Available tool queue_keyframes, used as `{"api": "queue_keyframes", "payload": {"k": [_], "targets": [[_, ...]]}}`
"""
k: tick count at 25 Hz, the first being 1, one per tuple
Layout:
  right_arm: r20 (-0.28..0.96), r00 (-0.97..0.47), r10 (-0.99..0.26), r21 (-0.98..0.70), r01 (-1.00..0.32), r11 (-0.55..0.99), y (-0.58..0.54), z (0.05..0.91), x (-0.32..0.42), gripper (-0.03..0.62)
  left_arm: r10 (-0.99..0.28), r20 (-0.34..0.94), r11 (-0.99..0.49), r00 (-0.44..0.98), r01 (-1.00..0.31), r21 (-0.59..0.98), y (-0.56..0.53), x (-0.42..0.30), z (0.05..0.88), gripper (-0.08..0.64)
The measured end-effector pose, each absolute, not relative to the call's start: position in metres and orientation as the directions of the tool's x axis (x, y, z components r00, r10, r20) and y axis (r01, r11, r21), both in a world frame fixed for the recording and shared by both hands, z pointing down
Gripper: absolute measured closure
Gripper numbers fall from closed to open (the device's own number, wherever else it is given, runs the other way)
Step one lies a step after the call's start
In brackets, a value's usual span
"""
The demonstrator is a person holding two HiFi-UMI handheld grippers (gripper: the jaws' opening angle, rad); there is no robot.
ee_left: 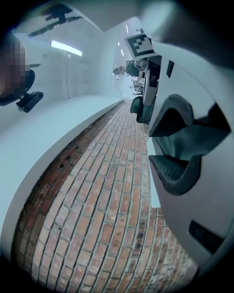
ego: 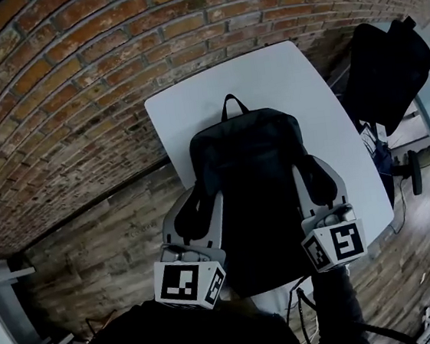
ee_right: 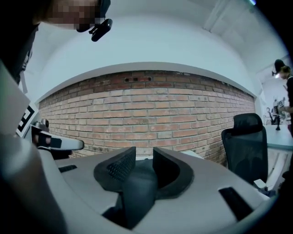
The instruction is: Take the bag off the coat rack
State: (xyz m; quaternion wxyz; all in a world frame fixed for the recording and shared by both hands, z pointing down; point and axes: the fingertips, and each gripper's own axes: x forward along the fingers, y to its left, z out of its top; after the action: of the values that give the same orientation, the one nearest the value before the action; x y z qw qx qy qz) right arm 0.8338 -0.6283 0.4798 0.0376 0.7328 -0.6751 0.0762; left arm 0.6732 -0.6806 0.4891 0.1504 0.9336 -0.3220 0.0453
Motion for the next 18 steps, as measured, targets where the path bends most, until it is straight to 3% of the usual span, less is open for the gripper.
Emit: {"api": "queue_keyframes", "payload": {"k": [5, 10, 18], "targets": [[0.036, -0.028, -0.999, -0.093, -0.995, 0.025, -0.605, 0.427, 0.776, 0.480, -0.589, 0.078, -0.784, 0.804, -0.592, 0.188, -0.649, 0.672, 0.440, 0.456], [-0.078, -0.083, -0.994, -0.093, -0.992, 0.090, -0.565, 0.378, 0.729, 0.555, -0.592, -0.007, -0.797, 0.806, -0.584, 0.152, -0.607, 0.667, 0.395, 0.551], [-0.178, -0.127, -0.976, -0.050, -0.989, 0.137, -0.514, 0.330, 0.696, 0.584, -0.584, -0.096, -0.811, 0.806, -0.575, 0.104, -0.541, 0.661, 0.347, 0.551]]}}
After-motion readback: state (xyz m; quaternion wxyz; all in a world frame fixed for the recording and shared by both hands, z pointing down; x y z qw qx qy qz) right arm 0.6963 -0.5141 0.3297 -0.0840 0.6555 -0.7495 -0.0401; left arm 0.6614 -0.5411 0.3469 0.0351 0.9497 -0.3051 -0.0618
